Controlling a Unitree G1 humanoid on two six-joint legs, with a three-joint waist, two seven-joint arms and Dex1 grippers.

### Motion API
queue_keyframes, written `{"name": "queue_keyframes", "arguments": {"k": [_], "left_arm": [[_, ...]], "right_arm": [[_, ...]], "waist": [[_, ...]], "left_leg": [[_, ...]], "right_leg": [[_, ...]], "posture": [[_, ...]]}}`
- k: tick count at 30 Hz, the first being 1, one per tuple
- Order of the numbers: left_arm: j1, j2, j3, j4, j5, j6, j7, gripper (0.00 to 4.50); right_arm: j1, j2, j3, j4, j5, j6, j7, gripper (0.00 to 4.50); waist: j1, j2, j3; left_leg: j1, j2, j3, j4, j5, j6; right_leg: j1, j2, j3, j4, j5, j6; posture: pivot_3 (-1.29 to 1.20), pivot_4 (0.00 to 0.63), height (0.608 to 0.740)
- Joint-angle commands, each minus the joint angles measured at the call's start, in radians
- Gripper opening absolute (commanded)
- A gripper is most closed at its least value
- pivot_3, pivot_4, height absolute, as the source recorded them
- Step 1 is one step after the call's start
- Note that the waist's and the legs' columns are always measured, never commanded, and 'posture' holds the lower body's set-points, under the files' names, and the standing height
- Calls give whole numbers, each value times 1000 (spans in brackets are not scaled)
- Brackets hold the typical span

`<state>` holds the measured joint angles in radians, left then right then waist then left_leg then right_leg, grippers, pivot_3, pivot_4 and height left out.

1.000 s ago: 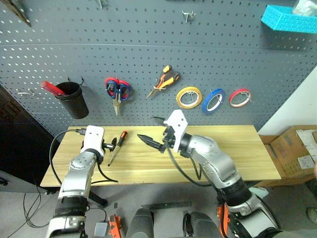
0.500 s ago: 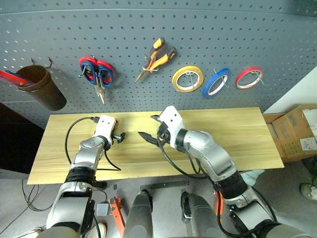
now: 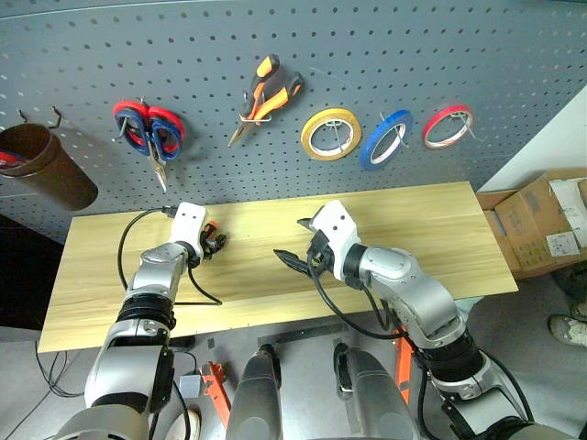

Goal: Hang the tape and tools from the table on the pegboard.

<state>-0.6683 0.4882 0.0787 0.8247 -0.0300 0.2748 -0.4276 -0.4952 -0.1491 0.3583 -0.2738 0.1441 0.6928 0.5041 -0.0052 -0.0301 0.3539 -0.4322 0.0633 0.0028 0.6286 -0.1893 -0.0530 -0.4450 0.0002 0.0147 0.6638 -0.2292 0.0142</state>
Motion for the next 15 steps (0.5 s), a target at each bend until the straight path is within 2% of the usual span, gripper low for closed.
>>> {"name": "queue_keyframes", "arguments": {"k": [1, 4, 9, 13, 15], "left_arm": [[56, 18, -2, 5, 8, 59, -3, 1984], [64, 21, -2, -3, 7, 64, -5, 975], [69, 16, -4, -34, 7, 74, 1, 953], [158, -6, 11, -235, -27, 102, -1, 953], [255, 4, 8, -406, 2, 119, 45, 953]], "right_arm": [[-3, 15, -12, -43, 21, -8, -1, 4061], [-8, 17, -16, -31, 19, -15, -3, 4061], [-9, 18, -23, -21, 19, -34, 0, 4061], [17, 17, -58, -82, 84, 6, 24, 4061], [44, 20, -108, -139, 159, 33, 43, 4061]], "waist": [[-2, 0, 0], [-4, 0, 0], [-4, 0, 0], [-4, 0, 0], [-2, 0, 0]], "left_leg": [[0, 0, 0, 0, 0, 0], [0, 0, 0, -1, 0, 0], [0, 0, 1, -2, 0, 0], [0, 0, 2, -3, 0, -1], [-1, 0, 1, -4, -1, -1]], "right_leg": [[0, 0, 0, 0, 0, 0], [-1, 0, 0, 0, 0, 0], [-1, 0, 0, -1, 0, 0], [-2, -1, 1, -2, 0, 0], [-2, -1, 0, -2, -1, 2]], "posture": [[36, 430, 740], [39, 427, 740], [44, 411, 740], [57, 385, 740], [67, 367, 740]]}}
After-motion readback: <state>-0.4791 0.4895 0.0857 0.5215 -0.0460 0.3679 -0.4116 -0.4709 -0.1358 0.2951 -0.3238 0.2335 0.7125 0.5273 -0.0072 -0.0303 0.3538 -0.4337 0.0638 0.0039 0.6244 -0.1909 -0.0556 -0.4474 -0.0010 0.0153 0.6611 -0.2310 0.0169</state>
